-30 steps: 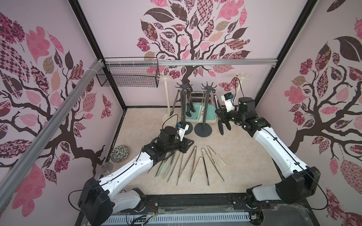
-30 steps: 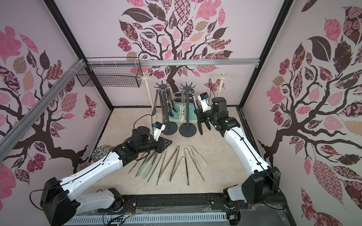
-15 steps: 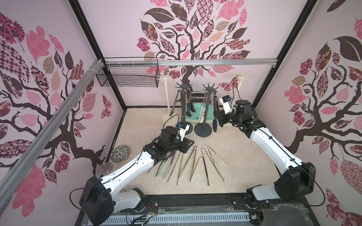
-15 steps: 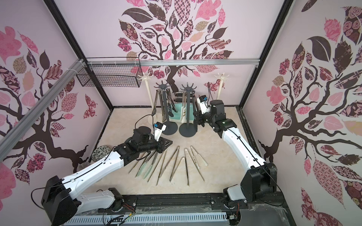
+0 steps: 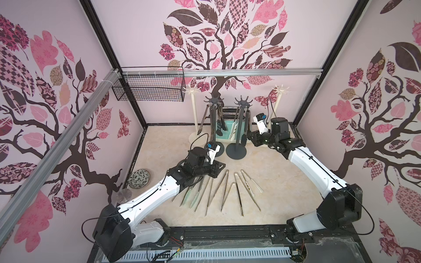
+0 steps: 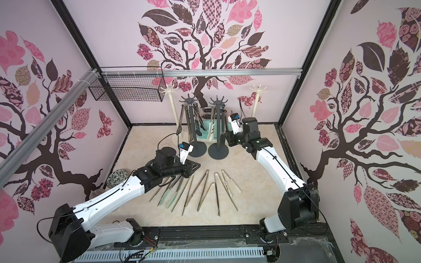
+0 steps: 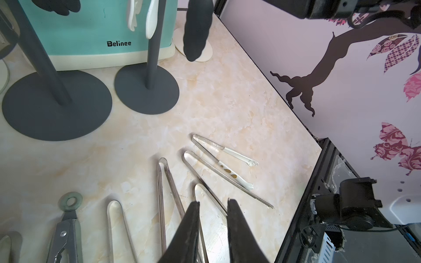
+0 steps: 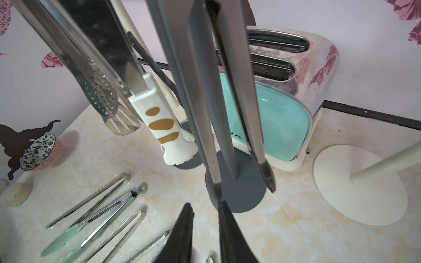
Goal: Hang food tongs on kitchen utensil racks
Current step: Hang the food tongs on the rack, then pick up the food tongs from the center of the board.
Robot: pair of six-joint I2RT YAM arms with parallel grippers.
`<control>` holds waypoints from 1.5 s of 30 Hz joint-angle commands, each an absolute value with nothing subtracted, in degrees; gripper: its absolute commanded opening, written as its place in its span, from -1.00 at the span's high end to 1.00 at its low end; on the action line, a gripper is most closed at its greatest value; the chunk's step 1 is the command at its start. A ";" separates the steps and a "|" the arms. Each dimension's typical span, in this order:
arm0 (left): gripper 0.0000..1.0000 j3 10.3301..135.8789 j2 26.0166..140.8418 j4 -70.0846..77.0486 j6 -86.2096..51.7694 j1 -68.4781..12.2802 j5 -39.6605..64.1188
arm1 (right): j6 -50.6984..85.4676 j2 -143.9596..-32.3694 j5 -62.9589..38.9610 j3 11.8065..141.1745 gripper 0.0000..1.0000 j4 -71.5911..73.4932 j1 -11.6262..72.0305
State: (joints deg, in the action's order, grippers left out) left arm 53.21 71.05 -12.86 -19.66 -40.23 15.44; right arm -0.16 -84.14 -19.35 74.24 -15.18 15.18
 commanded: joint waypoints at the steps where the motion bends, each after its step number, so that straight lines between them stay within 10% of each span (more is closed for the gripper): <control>1: 0.51 53.59 71.32 -14.05 -18.86 -40.09 13.97 | 0.00 -83.59 -19.43 73.48 0.52 -15.25 14.94; 45: 0.52 58.43 82.67 -54.21 -16.11 -23.33 2.52 | 9.14 -60.47 -19.90 46.73 0.52 -8.76 14.94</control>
